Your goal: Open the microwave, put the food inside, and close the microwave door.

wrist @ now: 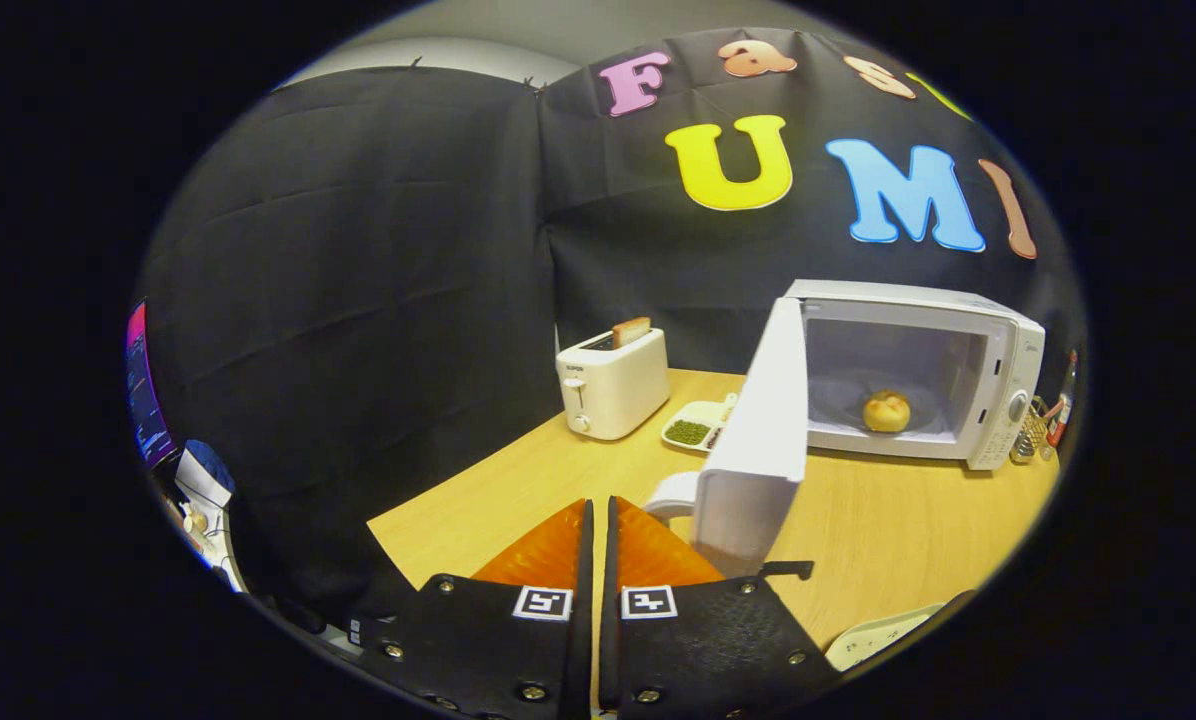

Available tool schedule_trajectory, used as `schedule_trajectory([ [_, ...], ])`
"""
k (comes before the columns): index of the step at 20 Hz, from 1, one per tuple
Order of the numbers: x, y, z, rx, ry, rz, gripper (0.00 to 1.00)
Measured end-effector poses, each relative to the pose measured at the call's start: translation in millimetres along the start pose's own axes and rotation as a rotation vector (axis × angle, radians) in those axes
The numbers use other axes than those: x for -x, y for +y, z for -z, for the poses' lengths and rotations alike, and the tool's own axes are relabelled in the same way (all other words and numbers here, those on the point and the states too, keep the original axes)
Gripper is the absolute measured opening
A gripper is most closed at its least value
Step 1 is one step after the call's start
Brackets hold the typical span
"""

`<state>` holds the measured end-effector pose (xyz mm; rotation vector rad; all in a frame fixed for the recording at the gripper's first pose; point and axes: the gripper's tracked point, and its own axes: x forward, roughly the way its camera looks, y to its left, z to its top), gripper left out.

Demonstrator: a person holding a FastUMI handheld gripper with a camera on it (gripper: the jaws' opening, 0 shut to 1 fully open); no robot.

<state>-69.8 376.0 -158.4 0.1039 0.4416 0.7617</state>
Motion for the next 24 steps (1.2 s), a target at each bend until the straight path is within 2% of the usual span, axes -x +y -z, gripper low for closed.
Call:
schedule_trajectory([
  [7,24,-34,6,0.012,0.005,0.042,0.03],
  [10,32,-57,7,0.027,0.007,0.084,0.03],
  [24,42,-174,-6,-0.045,-0.005,0.232,0.03],
])
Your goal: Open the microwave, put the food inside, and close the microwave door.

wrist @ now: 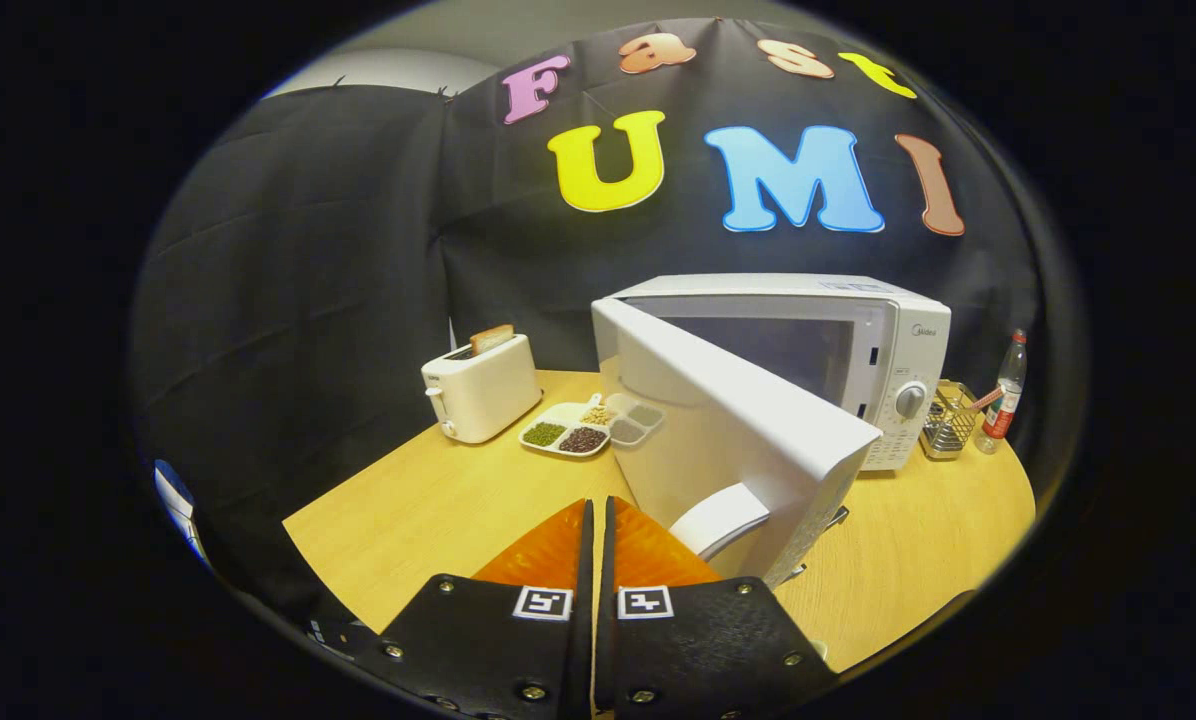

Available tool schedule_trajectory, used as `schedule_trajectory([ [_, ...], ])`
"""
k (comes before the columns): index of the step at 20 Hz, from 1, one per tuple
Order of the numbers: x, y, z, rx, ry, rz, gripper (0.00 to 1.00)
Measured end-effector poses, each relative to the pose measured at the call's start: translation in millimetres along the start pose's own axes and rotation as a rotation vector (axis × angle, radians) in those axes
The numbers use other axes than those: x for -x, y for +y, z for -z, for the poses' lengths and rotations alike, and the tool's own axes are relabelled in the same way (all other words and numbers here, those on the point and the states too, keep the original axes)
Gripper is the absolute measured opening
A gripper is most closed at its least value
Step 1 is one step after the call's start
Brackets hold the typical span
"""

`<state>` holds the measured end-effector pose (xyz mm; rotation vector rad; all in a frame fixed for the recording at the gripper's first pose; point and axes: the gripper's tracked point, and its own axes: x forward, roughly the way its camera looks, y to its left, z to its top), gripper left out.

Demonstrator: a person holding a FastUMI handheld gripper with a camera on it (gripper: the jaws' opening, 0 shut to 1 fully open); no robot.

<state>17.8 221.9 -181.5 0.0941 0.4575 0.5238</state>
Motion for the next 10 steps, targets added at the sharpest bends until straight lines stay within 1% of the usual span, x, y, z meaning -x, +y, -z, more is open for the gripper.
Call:
schedule_trajectory([
  [10,-26,-70,-15,-0.042,-0.008,0.094,0.03],
])
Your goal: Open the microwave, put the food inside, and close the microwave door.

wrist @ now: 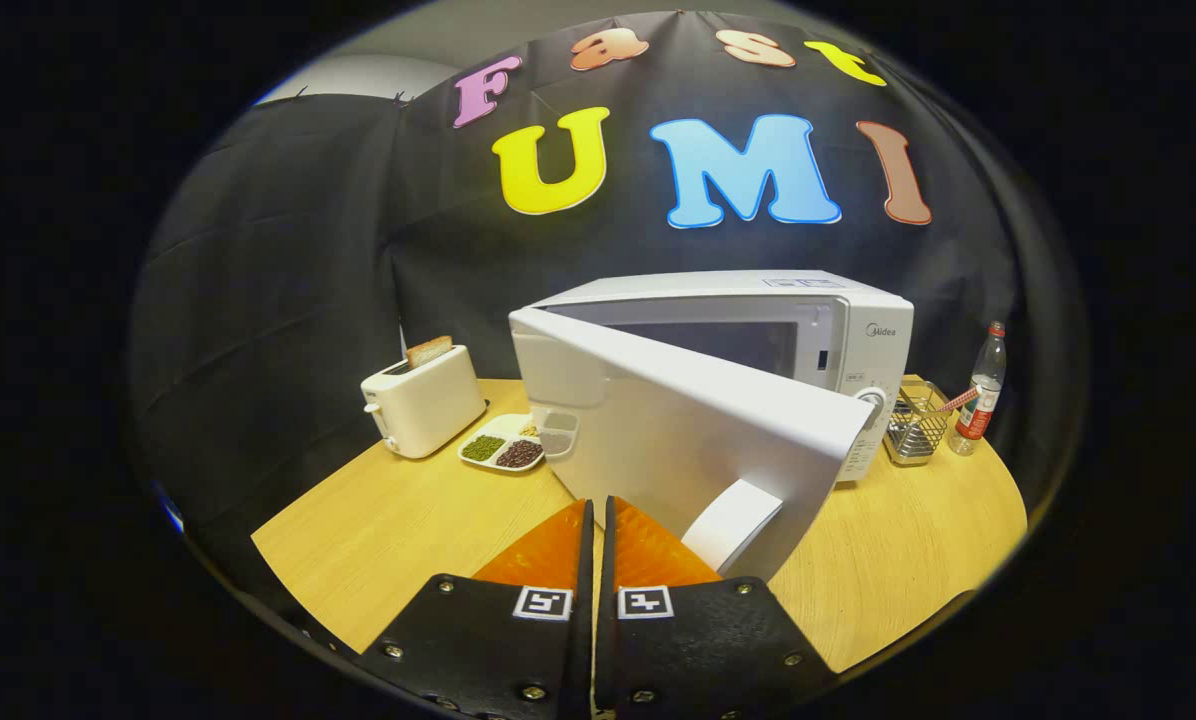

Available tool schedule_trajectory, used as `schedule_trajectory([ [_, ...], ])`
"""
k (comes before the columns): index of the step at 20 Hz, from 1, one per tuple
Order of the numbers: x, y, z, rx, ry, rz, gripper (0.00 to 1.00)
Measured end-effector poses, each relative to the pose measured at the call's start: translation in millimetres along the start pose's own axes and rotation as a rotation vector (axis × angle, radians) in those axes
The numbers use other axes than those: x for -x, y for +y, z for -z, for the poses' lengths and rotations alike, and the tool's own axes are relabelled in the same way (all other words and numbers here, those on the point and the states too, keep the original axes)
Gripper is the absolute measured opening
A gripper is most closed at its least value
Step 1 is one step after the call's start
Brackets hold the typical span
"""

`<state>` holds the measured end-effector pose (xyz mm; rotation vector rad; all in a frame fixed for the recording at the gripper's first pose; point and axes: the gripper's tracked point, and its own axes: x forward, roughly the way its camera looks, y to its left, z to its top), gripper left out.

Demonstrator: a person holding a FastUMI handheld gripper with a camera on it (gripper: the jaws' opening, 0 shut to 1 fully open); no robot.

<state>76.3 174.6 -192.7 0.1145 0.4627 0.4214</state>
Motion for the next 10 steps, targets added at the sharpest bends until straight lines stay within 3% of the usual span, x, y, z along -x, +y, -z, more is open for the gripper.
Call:
schedule_trajectory([
  [10,-31,-57,-22,-0.038,-0.024,0.086,0.03],
])
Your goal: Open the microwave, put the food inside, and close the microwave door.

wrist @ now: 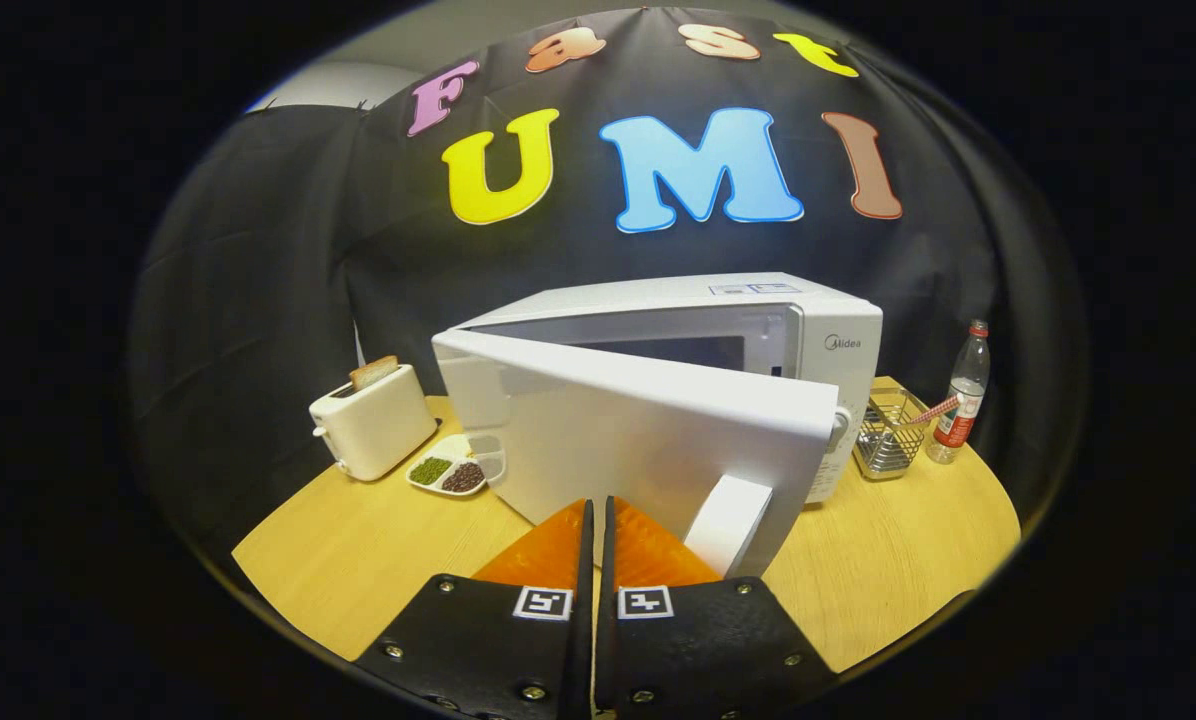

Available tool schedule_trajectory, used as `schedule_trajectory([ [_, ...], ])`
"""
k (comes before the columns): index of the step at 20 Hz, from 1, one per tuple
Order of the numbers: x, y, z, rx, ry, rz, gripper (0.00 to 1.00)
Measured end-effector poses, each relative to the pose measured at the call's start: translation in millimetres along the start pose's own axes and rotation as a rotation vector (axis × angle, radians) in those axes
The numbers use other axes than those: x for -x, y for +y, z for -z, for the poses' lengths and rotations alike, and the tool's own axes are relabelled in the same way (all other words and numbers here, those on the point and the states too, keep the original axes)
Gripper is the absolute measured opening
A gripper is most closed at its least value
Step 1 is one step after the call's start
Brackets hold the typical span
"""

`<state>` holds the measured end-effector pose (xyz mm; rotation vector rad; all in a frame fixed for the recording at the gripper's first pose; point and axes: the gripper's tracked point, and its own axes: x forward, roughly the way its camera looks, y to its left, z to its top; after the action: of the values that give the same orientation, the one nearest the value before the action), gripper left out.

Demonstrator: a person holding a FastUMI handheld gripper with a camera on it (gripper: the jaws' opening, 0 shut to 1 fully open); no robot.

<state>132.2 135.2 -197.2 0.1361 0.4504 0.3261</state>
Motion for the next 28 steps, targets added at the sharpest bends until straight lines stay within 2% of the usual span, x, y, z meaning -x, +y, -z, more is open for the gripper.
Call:
schedule_trajectory([
  [17,-86,-70,-33,-0.069,-0.019,0.117,0.03],
  [28,-101,-83,-37,-0.047,-0.026,0.162,0.02],
])
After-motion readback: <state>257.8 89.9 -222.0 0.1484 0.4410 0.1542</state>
